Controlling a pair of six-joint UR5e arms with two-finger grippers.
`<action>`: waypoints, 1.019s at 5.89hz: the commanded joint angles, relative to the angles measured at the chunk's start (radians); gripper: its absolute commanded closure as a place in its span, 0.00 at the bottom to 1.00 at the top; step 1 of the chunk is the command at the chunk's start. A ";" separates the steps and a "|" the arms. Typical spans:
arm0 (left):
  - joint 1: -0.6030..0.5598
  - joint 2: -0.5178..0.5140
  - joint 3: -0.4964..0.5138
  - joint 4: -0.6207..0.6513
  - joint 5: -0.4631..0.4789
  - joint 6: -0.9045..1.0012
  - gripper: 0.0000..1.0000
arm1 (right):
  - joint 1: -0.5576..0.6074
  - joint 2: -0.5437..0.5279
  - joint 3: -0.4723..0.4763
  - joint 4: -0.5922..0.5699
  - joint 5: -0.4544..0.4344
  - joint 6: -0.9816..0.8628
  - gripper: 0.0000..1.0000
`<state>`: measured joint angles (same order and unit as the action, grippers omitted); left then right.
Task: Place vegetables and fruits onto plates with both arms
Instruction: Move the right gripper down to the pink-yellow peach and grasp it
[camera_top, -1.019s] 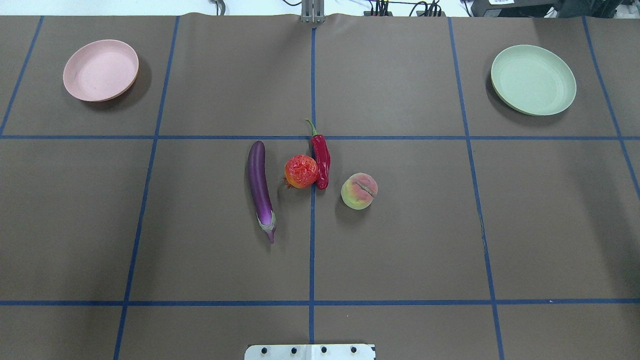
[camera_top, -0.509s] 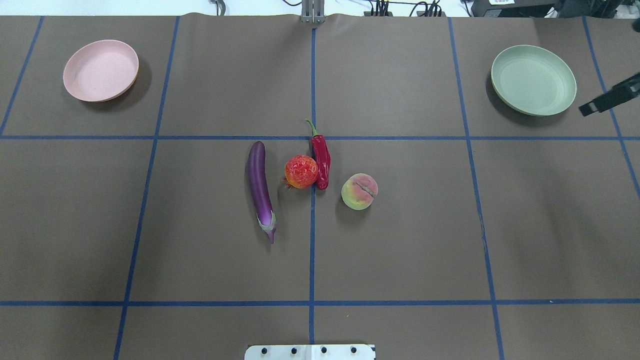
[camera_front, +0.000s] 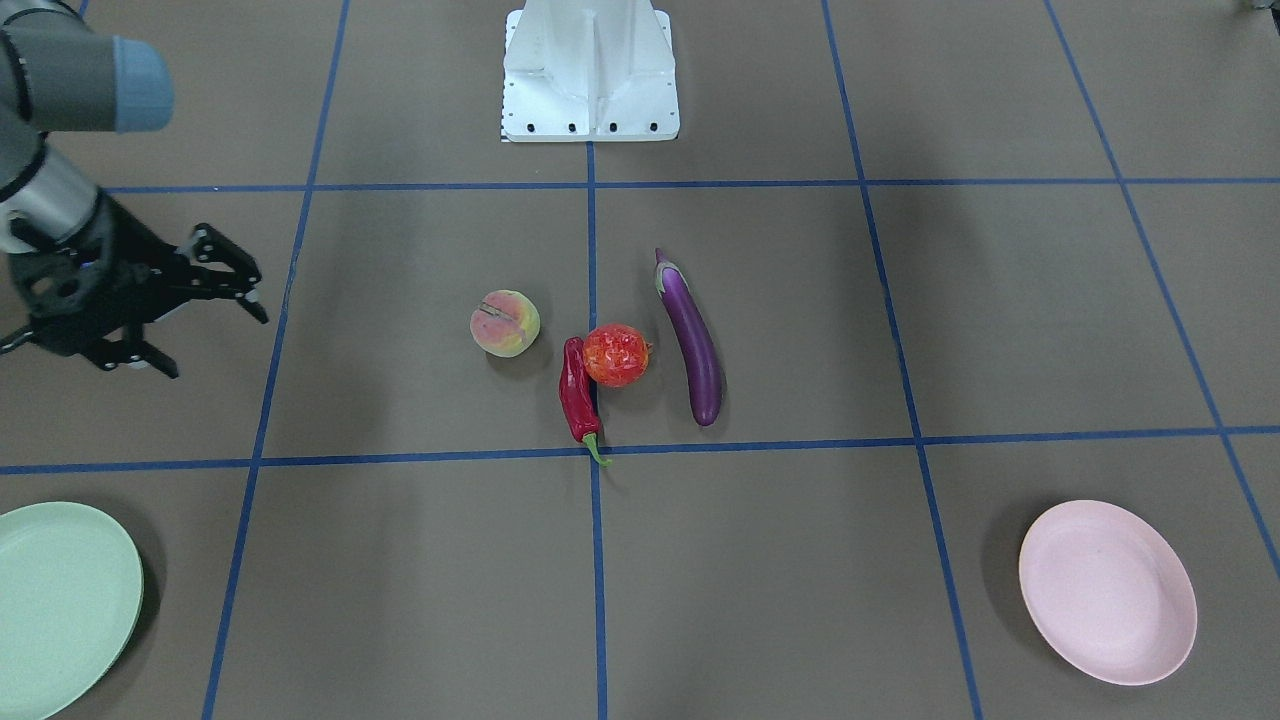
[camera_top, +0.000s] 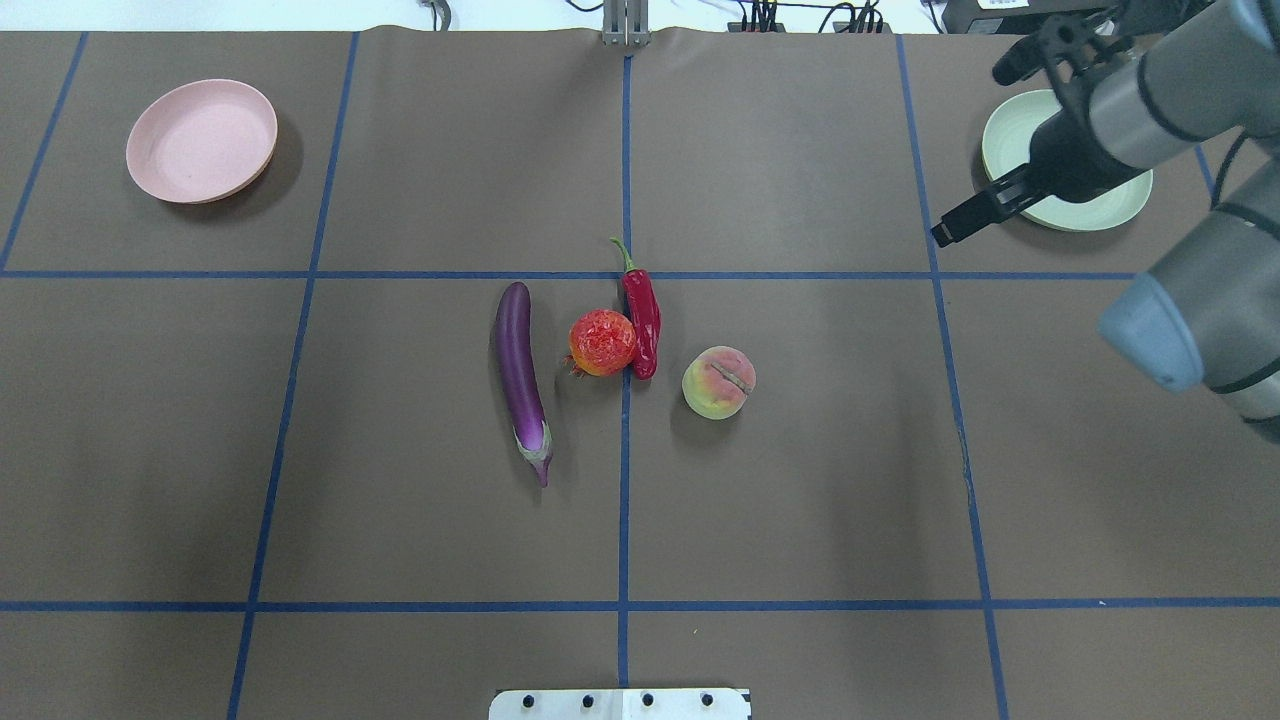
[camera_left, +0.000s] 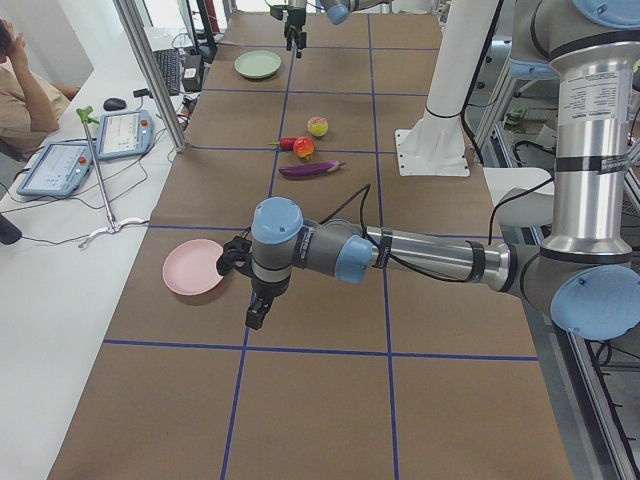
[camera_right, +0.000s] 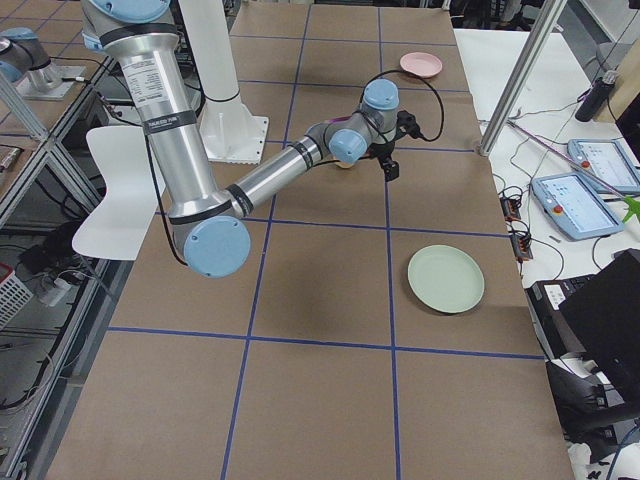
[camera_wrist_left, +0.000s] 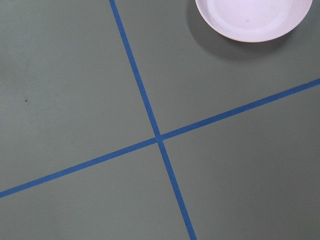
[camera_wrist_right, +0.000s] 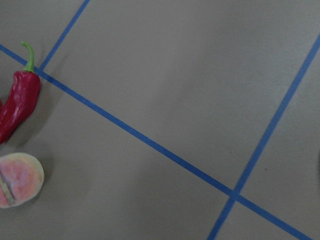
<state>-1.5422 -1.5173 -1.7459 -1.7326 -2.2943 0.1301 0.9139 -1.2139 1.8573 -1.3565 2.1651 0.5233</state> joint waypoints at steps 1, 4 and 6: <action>-0.001 -0.003 0.012 -0.004 -0.002 0.000 0.00 | -0.232 0.132 -0.015 -0.085 -0.184 0.290 0.00; 0.001 -0.004 0.026 -0.004 -0.004 0.000 0.00 | -0.387 0.272 -0.130 -0.154 -0.319 0.541 0.01; 0.001 -0.010 0.031 -0.004 -0.004 0.002 0.00 | -0.412 0.269 -0.171 -0.159 -0.410 0.534 0.01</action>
<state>-1.5417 -1.5258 -1.7178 -1.7365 -2.2979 0.1309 0.5118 -0.9461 1.7063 -1.5136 1.7896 1.0599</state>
